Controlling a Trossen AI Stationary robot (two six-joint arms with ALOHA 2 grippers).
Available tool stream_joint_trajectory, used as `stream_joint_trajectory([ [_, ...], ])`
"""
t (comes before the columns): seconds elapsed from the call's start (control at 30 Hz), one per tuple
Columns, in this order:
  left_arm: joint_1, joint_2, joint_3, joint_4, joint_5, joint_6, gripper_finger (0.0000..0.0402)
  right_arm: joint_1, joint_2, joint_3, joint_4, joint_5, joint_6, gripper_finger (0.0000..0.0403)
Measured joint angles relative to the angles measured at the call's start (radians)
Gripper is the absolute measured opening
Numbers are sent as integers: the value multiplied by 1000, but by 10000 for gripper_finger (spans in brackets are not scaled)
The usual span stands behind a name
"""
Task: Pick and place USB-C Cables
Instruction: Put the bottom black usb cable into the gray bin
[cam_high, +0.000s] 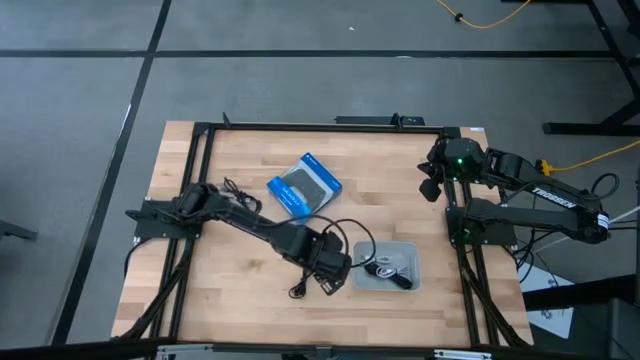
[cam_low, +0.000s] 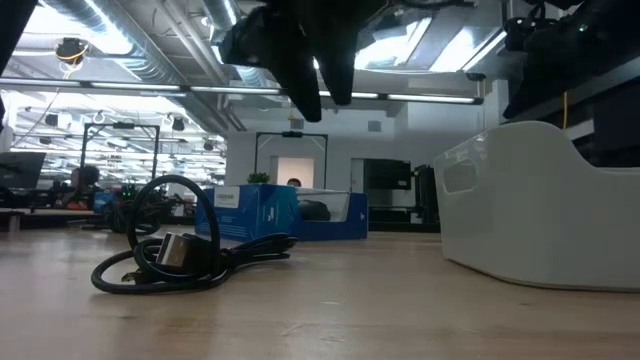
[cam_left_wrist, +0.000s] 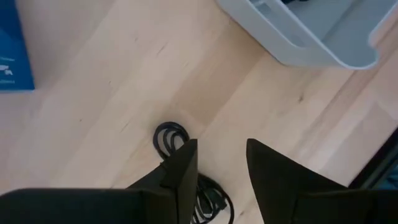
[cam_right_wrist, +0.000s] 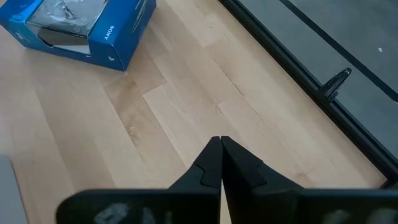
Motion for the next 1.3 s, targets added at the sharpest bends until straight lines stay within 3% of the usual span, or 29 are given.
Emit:
stream_joint_trajectory([
  [0.33,-10,0,-25,0,-9,-68,131,0,0,0,0,0,0,7],
  [0.67,-1,1,-130,0,143,-166,131,0,0,0,0,0,0,7],
  [1.0,2,1,-195,35,139,-267,131,0,0,0,0,0,0,7],
  [1.3,2,1,-296,223,198,-304,131,0,0,0,0,0,0,7],
])
